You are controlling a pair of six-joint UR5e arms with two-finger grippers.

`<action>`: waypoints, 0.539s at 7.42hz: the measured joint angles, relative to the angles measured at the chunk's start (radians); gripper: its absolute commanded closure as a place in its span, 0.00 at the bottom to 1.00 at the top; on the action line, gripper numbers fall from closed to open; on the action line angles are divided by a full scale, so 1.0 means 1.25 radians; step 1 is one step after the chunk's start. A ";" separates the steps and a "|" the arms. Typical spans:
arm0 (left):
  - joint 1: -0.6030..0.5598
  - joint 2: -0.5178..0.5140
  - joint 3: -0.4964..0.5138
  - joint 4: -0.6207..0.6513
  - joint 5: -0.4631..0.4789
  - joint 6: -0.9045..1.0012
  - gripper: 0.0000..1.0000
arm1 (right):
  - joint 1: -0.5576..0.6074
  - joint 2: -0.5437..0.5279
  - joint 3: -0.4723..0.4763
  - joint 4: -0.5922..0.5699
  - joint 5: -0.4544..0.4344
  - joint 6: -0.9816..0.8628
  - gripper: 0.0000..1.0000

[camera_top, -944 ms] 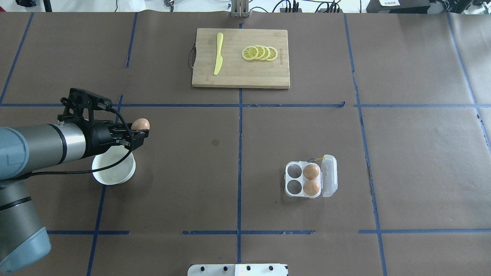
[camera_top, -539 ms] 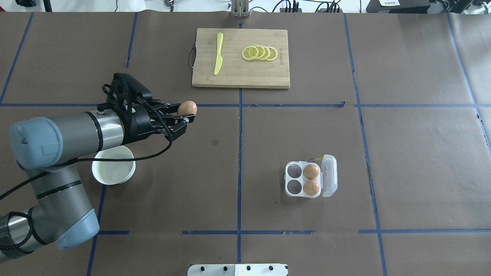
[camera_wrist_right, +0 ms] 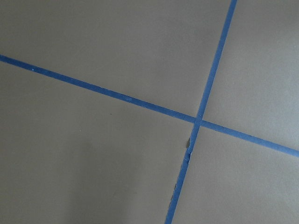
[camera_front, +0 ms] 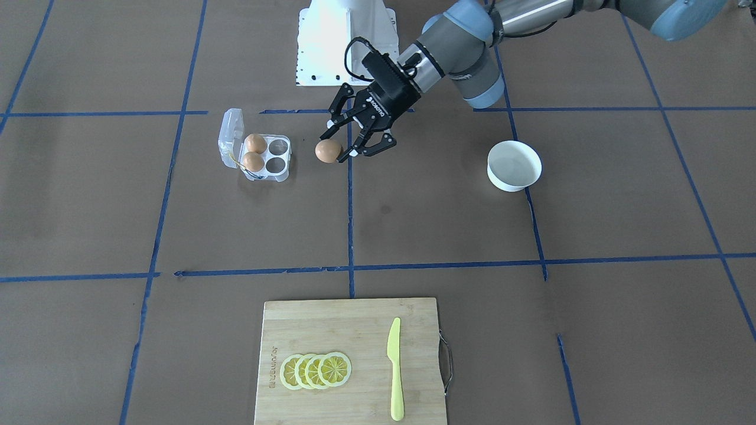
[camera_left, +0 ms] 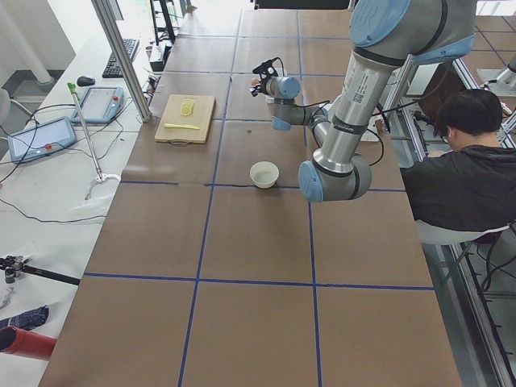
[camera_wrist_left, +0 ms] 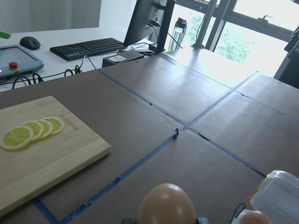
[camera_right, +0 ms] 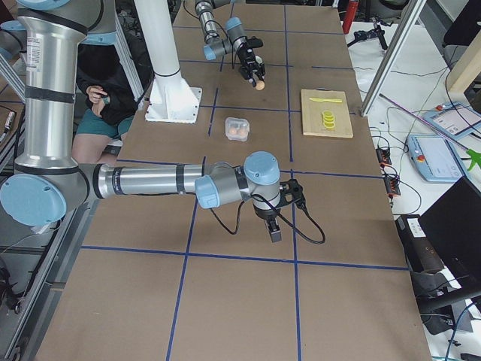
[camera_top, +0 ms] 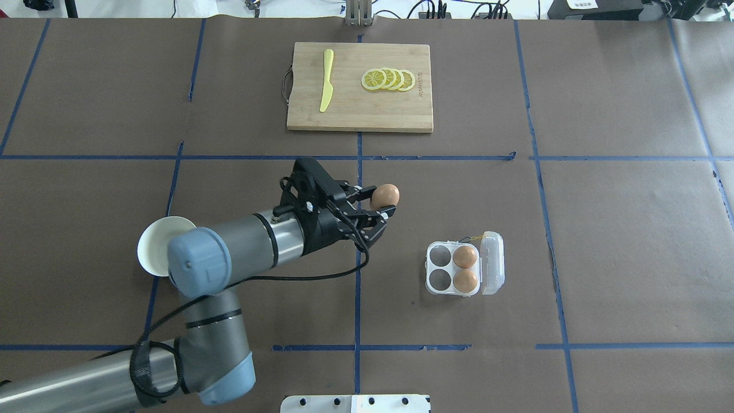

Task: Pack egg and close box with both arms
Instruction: 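Lift the egg with the left gripper and carry it toward the carton, then lower the egg into the empty carton cup and open the left gripper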

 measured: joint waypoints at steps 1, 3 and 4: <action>0.042 -0.034 0.052 -0.011 0.054 0.011 0.86 | 0.000 0.000 0.000 0.000 0.000 0.000 0.00; 0.093 -0.082 0.128 -0.016 0.106 0.018 0.85 | 0.000 -0.001 -0.001 0.000 0.000 0.000 0.00; 0.102 -0.112 0.163 -0.016 0.115 0.019 0.83 | 0.000 -0.001 0.000 0.000 0.000 0.000 0.00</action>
